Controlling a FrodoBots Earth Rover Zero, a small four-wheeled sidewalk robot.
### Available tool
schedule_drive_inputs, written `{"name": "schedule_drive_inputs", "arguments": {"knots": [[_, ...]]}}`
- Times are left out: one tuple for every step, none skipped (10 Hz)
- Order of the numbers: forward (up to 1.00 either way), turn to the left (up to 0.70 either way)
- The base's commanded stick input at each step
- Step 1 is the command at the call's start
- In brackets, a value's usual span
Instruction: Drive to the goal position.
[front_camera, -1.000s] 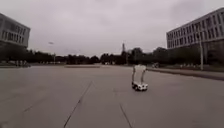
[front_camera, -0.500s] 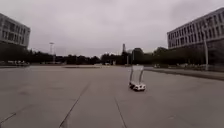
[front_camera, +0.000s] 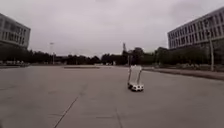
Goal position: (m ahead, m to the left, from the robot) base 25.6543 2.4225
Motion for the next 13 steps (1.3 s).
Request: {"name": "schedule_drive_inputs", "arguments": {"knots": [[1.0,0.0],[1.0,0.0],[1.0,0.0],[1.0,0.0],[1.0,0.0],[1.0,0.0],[1.0,0.0],[1.0,0.0],[1.0,0.0],[1.0,0.0],[1.0,0.0],[1.0,0.0],[1.0,0.0]]}}
